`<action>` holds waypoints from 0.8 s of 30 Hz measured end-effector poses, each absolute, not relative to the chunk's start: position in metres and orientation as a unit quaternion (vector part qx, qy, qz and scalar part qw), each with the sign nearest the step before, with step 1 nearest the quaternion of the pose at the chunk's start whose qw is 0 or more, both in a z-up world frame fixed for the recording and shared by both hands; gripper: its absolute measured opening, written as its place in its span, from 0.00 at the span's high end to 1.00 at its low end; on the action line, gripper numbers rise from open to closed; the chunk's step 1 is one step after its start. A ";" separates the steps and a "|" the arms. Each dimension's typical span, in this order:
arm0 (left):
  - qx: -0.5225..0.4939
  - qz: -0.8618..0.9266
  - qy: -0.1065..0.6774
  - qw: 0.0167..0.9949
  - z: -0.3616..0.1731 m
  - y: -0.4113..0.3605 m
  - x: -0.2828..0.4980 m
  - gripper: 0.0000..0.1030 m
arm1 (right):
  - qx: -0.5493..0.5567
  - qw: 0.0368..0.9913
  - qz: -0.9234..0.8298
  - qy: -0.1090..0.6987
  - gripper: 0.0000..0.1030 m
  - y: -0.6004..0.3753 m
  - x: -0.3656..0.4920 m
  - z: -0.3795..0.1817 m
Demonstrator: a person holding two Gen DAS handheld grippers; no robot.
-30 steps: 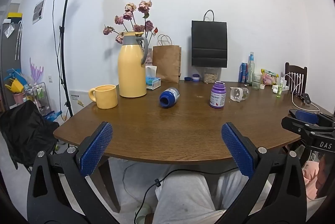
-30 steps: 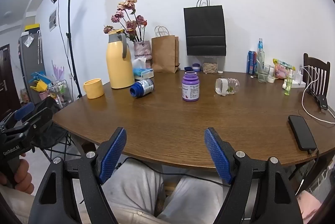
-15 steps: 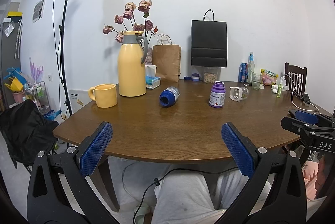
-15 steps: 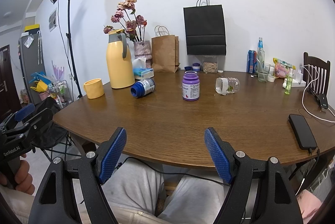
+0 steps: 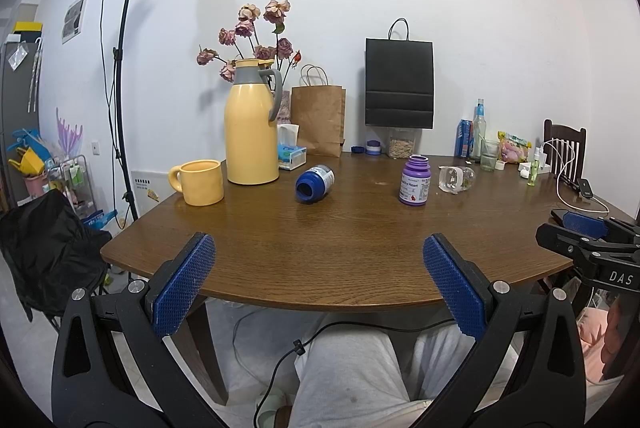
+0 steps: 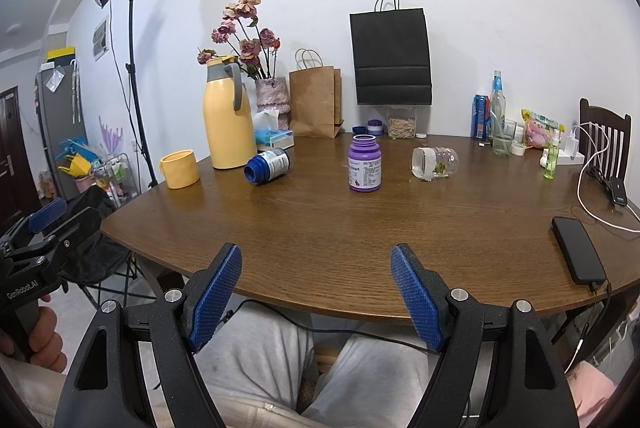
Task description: Flip cup upright
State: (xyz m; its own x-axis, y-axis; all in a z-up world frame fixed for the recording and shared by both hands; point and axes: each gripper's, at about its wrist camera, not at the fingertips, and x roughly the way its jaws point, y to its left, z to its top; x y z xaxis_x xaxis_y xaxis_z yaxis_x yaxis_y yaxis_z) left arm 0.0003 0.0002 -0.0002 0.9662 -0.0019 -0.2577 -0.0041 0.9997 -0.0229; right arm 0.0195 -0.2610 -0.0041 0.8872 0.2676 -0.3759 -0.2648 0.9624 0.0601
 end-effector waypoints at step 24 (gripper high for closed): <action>-0.011 0.000 0.130 0.991 0.000 0.000 0.000 0.00 | 0.004 0.972 0.136 0.194 0.21 -0.263 0.019 0.000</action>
